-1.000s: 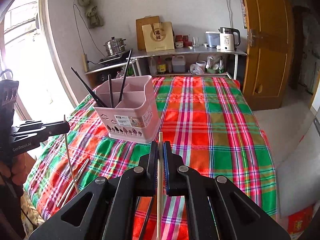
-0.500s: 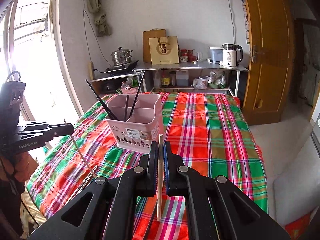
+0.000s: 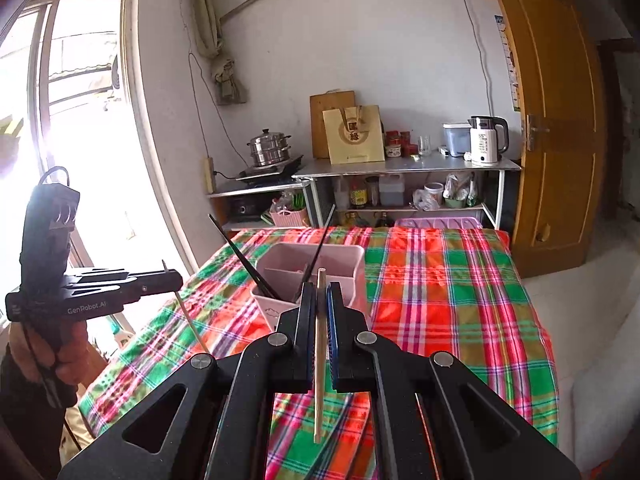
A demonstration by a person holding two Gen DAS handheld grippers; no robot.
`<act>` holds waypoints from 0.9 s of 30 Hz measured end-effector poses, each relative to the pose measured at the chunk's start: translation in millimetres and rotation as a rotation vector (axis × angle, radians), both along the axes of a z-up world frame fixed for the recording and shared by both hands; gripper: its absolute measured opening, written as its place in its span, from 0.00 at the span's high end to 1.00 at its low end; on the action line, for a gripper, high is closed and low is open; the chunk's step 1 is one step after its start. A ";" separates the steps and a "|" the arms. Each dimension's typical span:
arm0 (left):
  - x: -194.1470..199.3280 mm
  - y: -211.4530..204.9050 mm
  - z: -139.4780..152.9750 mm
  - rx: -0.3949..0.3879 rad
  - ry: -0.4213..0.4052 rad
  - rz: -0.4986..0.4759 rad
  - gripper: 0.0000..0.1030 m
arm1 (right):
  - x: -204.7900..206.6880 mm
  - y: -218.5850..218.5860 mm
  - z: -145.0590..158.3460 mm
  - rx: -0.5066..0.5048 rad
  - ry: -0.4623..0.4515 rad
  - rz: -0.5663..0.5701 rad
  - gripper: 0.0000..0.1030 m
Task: Organize utensils
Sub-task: 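Lift the wooden chopsticks with both tools and carry them over the pink basket, then lower the chopsticks into the basket and open both tools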
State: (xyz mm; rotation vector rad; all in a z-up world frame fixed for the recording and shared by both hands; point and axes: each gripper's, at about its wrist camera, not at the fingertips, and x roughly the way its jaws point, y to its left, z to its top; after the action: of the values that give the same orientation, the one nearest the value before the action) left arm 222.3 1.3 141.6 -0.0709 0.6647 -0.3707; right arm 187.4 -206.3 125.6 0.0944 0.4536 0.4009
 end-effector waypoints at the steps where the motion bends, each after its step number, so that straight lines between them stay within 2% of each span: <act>1: 3.3 1.7 4.1 -0.003 -0.008 0.004 0.95 | 2.6 3.3 3.4 0.011 -0.008 0.008 0.95; 14: 43.3 27.9 59.9 -0.065 -0.096 0.056 0.95 | 52.0 27.5 48.4 0.128 -0.081 0.045 0.95; 22: 72.3 38.4 70.8 -0.094 -0.123 0.067 0.95 | 85.5 37.8 55.2 0.165 -0.093 0.041 0.95; 27: 87.7 42.1 67.5 -0.117 -0.135 0.062 0.95 | 103.6 37.7 52.1 0.191 -0.096 0.020 0.95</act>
State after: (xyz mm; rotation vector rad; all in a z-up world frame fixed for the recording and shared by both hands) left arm 310.0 43.3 209.2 -0.1760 0.5059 -0.3510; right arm 291.0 -168.6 177.7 0.2546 0.3208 0.4658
